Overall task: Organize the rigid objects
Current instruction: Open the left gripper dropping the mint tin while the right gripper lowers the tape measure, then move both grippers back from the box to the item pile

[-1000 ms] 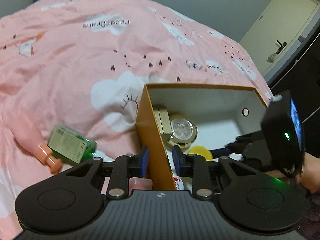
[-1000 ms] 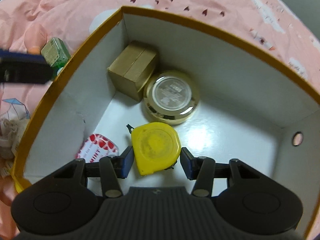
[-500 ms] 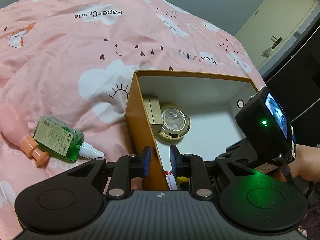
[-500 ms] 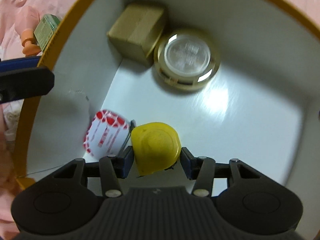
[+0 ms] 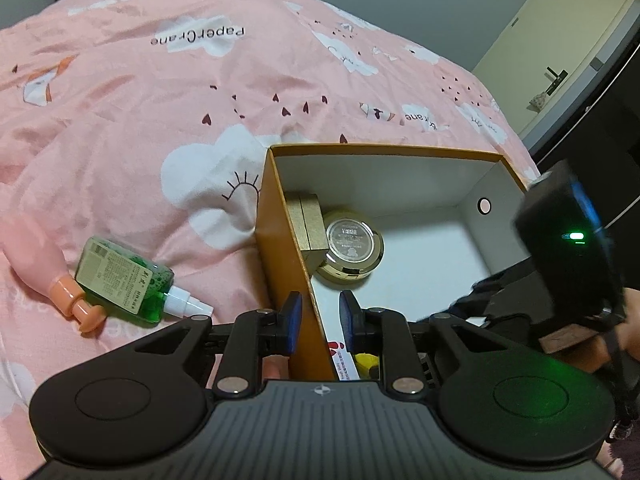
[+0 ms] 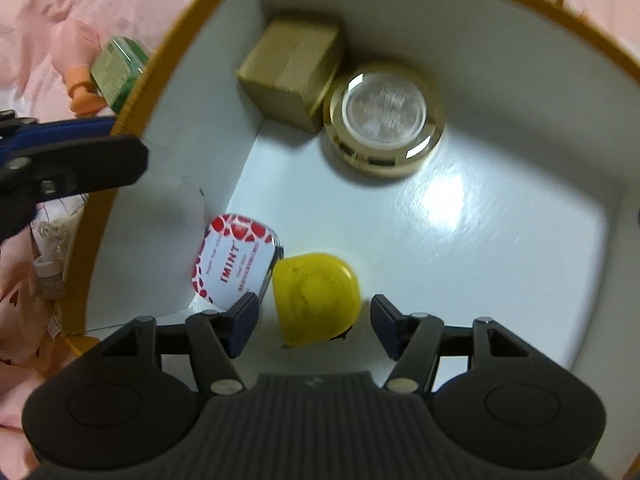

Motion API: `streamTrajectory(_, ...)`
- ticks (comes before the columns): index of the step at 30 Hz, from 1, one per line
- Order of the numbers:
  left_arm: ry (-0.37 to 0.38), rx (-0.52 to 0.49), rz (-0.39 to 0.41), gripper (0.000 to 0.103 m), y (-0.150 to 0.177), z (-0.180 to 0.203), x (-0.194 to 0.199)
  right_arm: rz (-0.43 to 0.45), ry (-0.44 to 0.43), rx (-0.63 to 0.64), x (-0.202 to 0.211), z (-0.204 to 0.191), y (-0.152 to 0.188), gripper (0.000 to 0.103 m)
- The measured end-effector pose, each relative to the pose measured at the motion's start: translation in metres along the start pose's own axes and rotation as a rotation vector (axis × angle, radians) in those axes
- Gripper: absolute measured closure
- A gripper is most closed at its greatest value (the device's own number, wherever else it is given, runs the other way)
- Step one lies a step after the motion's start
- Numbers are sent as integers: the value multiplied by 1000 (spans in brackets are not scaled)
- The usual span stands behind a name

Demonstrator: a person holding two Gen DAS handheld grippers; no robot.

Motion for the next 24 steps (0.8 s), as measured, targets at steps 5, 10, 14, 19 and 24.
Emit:
streamTrajectory(5, -14, -24, 57, 78, 2, 7, 17, 200, 62, 39, 36, -20, 11, 41)
streamTrajectory(10, -29, -68, 98, 77, 8, 12, 37, 432, 83, 87, 80, -40, 19, 40)
streamTrajectory(14, -42, -78, 152, 76, 15, 10, 55, 576, 130, 123, 99, -57, 33, 36)
streamTrajectory(19, -91, -80, 203, 75, 23, -1, 71, 665, 93, 108, 113, -74, 43, 34)
streamTrajectory(24, -99, -60, 187, 74, 36, -19, 82, 723, 54, 129, 112, -99, 51, 34)
Point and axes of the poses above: each gripper's, at about its wrist camera, not at the fingertips, and x roughly against the way its jaws point, z to its right, y to its underside, the point moved 9 cm from there along -x, roughly the way its jaws point, and after that the axes turned 11 degrees about -z, right-handed, at the moved point
